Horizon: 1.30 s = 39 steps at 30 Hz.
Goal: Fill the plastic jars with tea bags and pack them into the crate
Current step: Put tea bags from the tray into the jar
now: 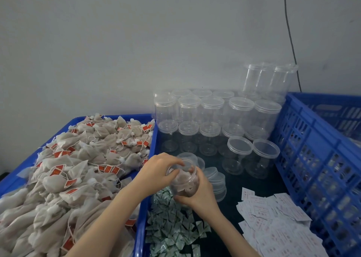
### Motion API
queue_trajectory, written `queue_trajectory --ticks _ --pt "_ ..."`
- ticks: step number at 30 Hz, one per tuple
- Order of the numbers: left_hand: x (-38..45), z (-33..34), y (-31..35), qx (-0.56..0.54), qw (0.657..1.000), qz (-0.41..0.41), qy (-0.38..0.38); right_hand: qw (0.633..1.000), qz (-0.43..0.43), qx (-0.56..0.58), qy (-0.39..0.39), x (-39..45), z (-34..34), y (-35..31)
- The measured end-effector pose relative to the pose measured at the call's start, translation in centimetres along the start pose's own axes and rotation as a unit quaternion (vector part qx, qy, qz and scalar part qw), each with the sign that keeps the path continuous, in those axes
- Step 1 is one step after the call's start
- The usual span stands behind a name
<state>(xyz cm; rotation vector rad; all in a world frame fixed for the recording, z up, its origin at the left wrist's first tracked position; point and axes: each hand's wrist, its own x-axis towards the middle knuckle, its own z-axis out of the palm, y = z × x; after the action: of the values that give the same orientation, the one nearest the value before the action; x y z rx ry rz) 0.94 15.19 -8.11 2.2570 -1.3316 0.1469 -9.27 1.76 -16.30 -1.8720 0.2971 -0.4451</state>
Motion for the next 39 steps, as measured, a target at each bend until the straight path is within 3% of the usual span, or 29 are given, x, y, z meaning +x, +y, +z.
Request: queue_trajectory --ticks 3,5,7,9,11,13,15,18,20,22,24,26,32,35,39 --pt "-0.1 -0.1 0.3 -0.032 0.999 0.011 0.032 1.0 -0.002 0.003 0.002 -0.2 -0.2 0.0" --pt "0.0 0.2 0.8 -0.046 0.999 0.015 -0.016 1.0 0.002 0.001 -0.001 -0.1 -0.2 -0.1" --pt "-0.1 1.0 1.2 0.019 0.996 0.023 -0.088 1.0 0.013 -0.004 0.0 0.1 -0.2 -0.1" --pt "-0.1 1.6 1.3 0.068 0.991 0.039 -0.107 1.0 0.023 -0.006 0.003 0.2 -0.3 0.0" --pt "0.0 1.5 1.4 0.043 0.992 0.042 -0.107 1.0 0.029 0.002 0.005 0.2 -0.4 0.2" --pt "0.2 1.3 1.4 -0.025 0.997 0.047 -0.063 0.999 0.028 0.009 0.016 0.2 -0.7 0.3" --pt "0.1 1.1 1.1 -0.075 0.997 0.016 0.028 0.999 0.024 0.016 0.032 0.2 -1.1 0.2" --pt "0.2 1.0 0.3 -0.019 0.993 -0.054 0.102 0.998 0.015 0.012 0.052 0.2 -1.9 0.1" --pt "0.3 1.3 -0.3 0.053 0.994 -0.071 0.057 0.998 0.012 0.016 0.065 0.2 -2.5 0.2" --pt "0.4 2.1 -0.5 0.121 0.989 -0.068 -0.053 0.996 0.008 0.012 0.083 0.3 -3.0 0.3" --pt "0.3 3.2 -0.6 0.183 0.966 -0.047 -0.177 0.996 0.012 0.008 0.093 0.2 -3.4 0.6" --pt "0.2 4.1 -0.8 0.254 0.935 -0.028 -0.246 0.996 0.017 0.011 0.092 0.1 -3.7 0.7" --pt "0.3 6.1 -0.5 0.346 0.88 0.003 -0.324 0.995 0.016 0.009 0.099 0.0 -4.1 0.9" --pt "0.2 6.9 0.0 0.323 0.867 -0.002 -0.379 0.995 0.02 0.009 0.097 0.1 -4.3 1.0" --pt "0.2 6.7 0.1 0.339 0.858 -0.021 -0.386 0.995 0.018 0.008 0.097 0.4 -4.3 0.9"
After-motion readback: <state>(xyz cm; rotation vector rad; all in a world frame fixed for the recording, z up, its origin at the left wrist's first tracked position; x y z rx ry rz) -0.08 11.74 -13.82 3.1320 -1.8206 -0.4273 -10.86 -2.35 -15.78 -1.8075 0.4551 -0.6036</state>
